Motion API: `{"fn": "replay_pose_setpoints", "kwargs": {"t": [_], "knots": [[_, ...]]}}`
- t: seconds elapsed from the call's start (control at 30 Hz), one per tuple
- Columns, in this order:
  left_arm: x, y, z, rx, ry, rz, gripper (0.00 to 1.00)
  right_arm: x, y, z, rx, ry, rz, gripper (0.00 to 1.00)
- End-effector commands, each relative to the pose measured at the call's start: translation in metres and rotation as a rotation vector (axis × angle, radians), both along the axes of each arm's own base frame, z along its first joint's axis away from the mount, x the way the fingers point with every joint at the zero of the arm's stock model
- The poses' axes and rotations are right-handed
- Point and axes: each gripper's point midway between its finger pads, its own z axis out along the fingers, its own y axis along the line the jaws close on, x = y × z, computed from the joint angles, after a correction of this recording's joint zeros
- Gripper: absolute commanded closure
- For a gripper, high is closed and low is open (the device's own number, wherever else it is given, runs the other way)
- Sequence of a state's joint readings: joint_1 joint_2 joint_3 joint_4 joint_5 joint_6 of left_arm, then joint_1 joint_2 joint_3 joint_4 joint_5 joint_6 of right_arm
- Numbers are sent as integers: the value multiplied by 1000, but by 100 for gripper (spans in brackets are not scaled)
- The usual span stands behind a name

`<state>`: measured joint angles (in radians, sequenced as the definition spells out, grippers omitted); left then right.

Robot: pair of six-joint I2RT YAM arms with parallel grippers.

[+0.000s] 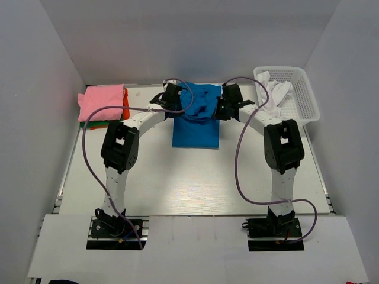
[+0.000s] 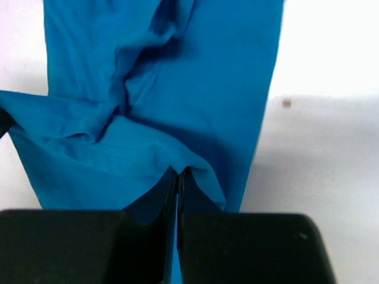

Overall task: Fold and stack the t-shirts
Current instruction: Fold the folded rectangular tshirt in 1/3 of the way, then grab one side of the 2/3 rectangular tshirt with both arms

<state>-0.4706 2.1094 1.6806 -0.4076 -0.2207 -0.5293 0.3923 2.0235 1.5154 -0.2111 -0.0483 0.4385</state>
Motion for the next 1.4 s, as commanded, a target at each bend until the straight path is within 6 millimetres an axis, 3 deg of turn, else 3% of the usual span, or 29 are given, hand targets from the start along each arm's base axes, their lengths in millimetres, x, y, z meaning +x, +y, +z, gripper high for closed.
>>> {"fn": "replay_pose_setpoints", "kwargs": {"t": [0.0,0.03,0.07,0.1,0.13,0.17,0.2,0.27,0.3,0.33,0.37,0.4,0.43,0.47,0.5,0.53,0.57,0.6,0.63,0.67,0.73,0.77,0.93,1.07,1.27,1.3,1.37], "knots": [[33,-6,23,-37,-88,-18,85,38,-4,20,40,-63,-78,100],[49,-4,35,-59,-116,-33,72,46,-10,18,41,-59,-99,92],[55,-4,36,-68,-106,-37,57,59,-15,12,47,-37,-127,64],[75,-5,49,-92,-129,-54,24,74,-13,30,72,-69,-136,51],[79,-7,55,-91,-126,-54,14,78,-14,35,77,-67,-133,38],[76,3,53,-71,-77,-39,6,81,-11,43,85,-71,-115,15],[79,2,74,-82,-105,-40,0,77,-9,47,74,-86,-77,10],[72,14,90,-76,-116,-20,0,65,-5,58,84,-116,-35,10],[62,18,76,-69,-96,-19,0,54,-4,59,98,-121,-13,10],[54,21,79,-72,-103,-20,0,48,3,85,141,-187,33,10],[42,26,111,-93,-160,-20,0,26,-1,50,126,-114,47,10],[25,30,87,-87,-120,-29,0,19,3,79,162,-177,83,10],[15,32,87,-95,-117,-40,0,11,5,78,164,-171,94,10],[2,30,84,-99,-106,-44,0,-3,2,63,149,-131,106,10],[-23,31,75,-101,-73,-56,0,-16,-2,46,137,-94,104,10],[-35,34,68,-106,-49,-56,0,-26,-3,63,138,-131,114,10],[-49,29,60,-123,-16,-78,0,-50,-10,30,117,-48,105,10],[-74,29,31,-139,67,-106,0,-59,-13,35,120,-50,99,10],[-84,29,28,-156,81,-111,0,-67,-11,38,144,-50,100,10],[-101,28,5,-156,138,-121,0,-88,-16,16,141,3,102,10],[-115,25,-5,-161,175,-129,0,-98,-15,12,154,13,107,10],[-124,25,-19,-147,208,-134,0,-107,-16,-2,150,52,95,10],[-129,26,-46,-108,270,-124,2,-105,-14,-25,155,111,80,10],[-130,30,-62,-68,293,-96,13,-102,-11,-37,151,147,76,14],[-132,25,-79,-56,330,-105,45,-109,-8,-60,151,223,74,27],[-134,23,-81,-50,326,-123,50,-111,-7,-64,151,235,79,36],[-136,22,-86,-54,335,-128,58,-112,-6,-66,150,244,81,45]]}}
